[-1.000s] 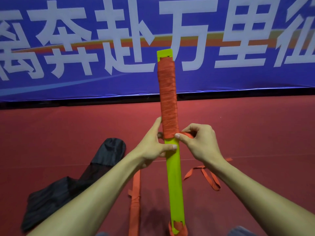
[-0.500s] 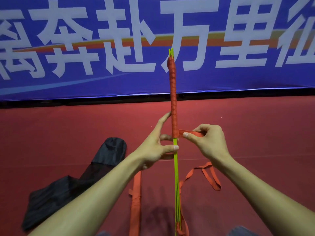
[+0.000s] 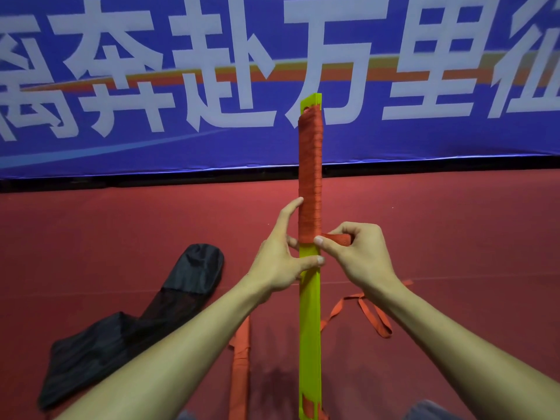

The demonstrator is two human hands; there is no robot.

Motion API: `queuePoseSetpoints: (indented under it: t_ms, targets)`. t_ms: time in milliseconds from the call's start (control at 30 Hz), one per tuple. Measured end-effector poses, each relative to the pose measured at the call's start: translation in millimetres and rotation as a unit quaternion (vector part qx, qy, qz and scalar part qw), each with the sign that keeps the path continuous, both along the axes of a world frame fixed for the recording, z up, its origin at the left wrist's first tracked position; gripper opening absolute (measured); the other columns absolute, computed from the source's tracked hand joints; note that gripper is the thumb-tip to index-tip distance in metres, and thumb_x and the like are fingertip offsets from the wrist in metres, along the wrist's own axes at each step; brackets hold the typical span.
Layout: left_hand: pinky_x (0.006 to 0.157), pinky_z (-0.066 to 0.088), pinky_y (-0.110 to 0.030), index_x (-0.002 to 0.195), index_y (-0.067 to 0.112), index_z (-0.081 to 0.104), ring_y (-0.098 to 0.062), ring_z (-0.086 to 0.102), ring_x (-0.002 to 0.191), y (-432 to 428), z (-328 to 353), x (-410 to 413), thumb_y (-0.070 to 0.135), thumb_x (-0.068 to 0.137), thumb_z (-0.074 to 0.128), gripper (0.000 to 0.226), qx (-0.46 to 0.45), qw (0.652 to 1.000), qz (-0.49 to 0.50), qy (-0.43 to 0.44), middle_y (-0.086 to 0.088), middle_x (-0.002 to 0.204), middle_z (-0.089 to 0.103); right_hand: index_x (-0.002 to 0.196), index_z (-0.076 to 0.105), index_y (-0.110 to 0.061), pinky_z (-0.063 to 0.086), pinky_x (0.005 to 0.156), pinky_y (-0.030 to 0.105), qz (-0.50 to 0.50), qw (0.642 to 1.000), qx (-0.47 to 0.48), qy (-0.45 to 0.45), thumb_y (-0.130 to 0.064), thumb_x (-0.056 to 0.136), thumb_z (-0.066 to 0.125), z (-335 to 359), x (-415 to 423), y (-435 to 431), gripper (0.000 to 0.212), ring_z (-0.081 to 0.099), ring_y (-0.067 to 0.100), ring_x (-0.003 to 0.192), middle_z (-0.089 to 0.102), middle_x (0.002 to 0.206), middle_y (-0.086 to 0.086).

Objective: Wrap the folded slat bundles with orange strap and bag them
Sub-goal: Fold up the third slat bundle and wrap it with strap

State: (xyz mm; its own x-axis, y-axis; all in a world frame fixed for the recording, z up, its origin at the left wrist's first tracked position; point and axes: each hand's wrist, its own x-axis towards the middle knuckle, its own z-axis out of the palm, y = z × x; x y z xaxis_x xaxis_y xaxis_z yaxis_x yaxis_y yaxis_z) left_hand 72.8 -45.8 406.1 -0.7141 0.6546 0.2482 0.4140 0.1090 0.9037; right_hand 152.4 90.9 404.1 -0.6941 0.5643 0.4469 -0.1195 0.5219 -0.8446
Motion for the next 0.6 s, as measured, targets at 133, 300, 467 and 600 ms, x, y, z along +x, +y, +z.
queuePoseSetpoints:
  t_ms: [133, 300, 467, 600]
  targets:
    - [0.082, 0.059, -0.047, 0.141, 0.063, 0.02, -0.023, 0.071, 0.081, 6, -6, 1, 0.015, 0.07, 0.09, 0.111, 0.008, 0.999, 0.049, 0.018, -0.016, 0.09, 0.068, 0.061, 0.067, -0.014, 0.044, 0.055, 0.035, -0.019, 1.0, -0.007, 0.011, -0.022, 0.073, 0.084, 1, 0, 1, 0.023, 0.047, 0.01, 0.053, 0.061, 0.055, -0.001]
    - [0.058, 0.059, -0.039, 0.145, 0.034, 0.04, -0.024, 0.063, 0.073, 9, -3, -1, -0.014, 0.081, 0.071, 0.086, 0.059, 0.992, -0.01, -0.107, -0.016, 0.09, 0.055, 0.056, 0.06, -0.012, 0.037, 0.054, 0.029, -0.054, 0.999, 0.001, 0.005, -0.02, 0.074, 0.084, 2, 1, 8, 0.031, 0.041, 0.009, 0.051, 0.051, 0.052, -0.006]
    - [0.071, 0.061, -0.045, 0.138, 0.029, 0.049, -0.024, 0.065, 0.077, 11, -1, 3, -0.017, 0.084, 0.065, 0.073, 0.086, 0.99, -0.02, -0.11, -0.014, 0.097, 0.057, 0.06, 0.059, -0.004, 0.037, 0.054, 0.034, -0.065, 0.997, 0.041, 0.02, -0.021, 0.076, 0.081, -1, 1, 8, 0.032, 0.039, 0.012, 0.054, 0.055, 0.056, 0.014]
    - [0.064, 0.062, -0.038, 0.139, 0.025, 0.051, -0.02, 0.069, 0.08, 10, 2, 1, -0.014, 0.084, 0.068, 0.069, 0.115, 0.987, -0.015, -0.108, -0.018, 0.109, 0.061, 0.072, 0.074, -0.018, 0.047, 0.06, 0.031, -0.017, 0.998, 0.059, 0.017, -0.015, 0.074, 0.078, 1, 3, 2, 0.004, 0.055, 0.008, 0.058, 0.063, 0.062, -0.006]
